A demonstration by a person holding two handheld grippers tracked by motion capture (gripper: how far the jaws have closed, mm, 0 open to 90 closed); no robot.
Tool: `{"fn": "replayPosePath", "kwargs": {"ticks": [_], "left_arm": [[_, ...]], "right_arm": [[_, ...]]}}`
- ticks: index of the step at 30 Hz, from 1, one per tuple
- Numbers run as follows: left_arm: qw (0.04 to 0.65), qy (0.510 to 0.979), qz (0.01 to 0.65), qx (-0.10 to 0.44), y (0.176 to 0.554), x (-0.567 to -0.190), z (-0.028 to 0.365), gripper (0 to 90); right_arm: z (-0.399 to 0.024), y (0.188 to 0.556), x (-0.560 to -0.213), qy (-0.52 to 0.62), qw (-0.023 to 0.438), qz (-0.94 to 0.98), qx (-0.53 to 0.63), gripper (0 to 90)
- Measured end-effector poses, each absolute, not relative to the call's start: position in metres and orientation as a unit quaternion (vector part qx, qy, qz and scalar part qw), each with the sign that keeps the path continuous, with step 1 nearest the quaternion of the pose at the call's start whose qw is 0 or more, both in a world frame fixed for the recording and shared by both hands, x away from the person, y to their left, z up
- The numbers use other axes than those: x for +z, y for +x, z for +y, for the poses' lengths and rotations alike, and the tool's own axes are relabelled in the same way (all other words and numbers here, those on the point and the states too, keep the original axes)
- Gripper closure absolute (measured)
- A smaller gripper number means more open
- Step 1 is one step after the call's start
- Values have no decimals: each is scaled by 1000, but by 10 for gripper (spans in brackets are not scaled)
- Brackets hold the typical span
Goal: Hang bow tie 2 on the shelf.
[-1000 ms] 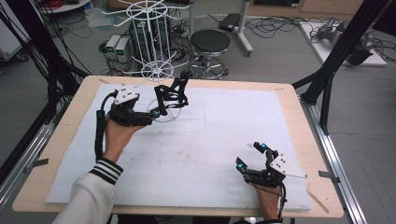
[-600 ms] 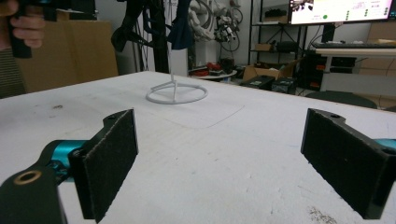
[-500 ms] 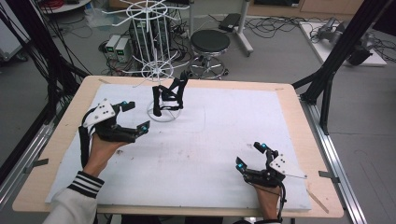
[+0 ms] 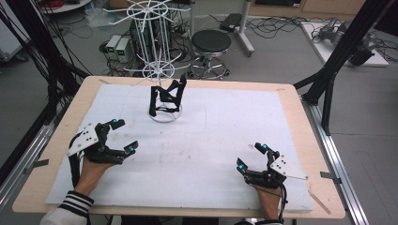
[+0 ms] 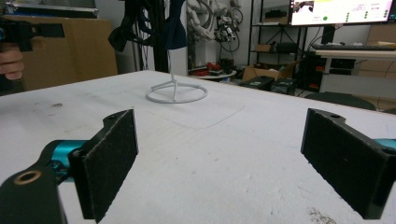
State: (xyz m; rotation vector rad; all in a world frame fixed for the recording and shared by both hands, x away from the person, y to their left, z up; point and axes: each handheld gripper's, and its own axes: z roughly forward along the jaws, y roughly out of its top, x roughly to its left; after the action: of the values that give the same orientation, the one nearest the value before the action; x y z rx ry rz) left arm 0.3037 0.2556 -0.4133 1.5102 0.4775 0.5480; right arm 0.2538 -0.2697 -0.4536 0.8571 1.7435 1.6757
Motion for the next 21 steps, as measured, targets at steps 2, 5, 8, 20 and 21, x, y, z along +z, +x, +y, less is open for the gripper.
{"fn": "replayPosePath", "kwargs": {"ticks": [2, 5, 8, 20, 21], "left_arm": [[668, 669, 214, 245, 300, -418, 259, 66], [669, 666, 218, 247, 296, -424, 264, 66], [669, 663, 222, 251, 292, -430, 269, 66], [671, 656, 237, 252, 284, -448, 277, 66], [670, 655, 238, 255, 284, -450, 277, 66]], "right_arm": [[-270, 254, -454, 321, 285, 652, 626, 102], [-270, 254, -454, 321, 284, 651, 627, 102], [-270, 254, -454, 322, 285, 651, 626, 102], [-269, 253, -454, 323, 286, 649, 627, 102], [-270, 253, -454, 323, 286, 649, 627, 102]]}}
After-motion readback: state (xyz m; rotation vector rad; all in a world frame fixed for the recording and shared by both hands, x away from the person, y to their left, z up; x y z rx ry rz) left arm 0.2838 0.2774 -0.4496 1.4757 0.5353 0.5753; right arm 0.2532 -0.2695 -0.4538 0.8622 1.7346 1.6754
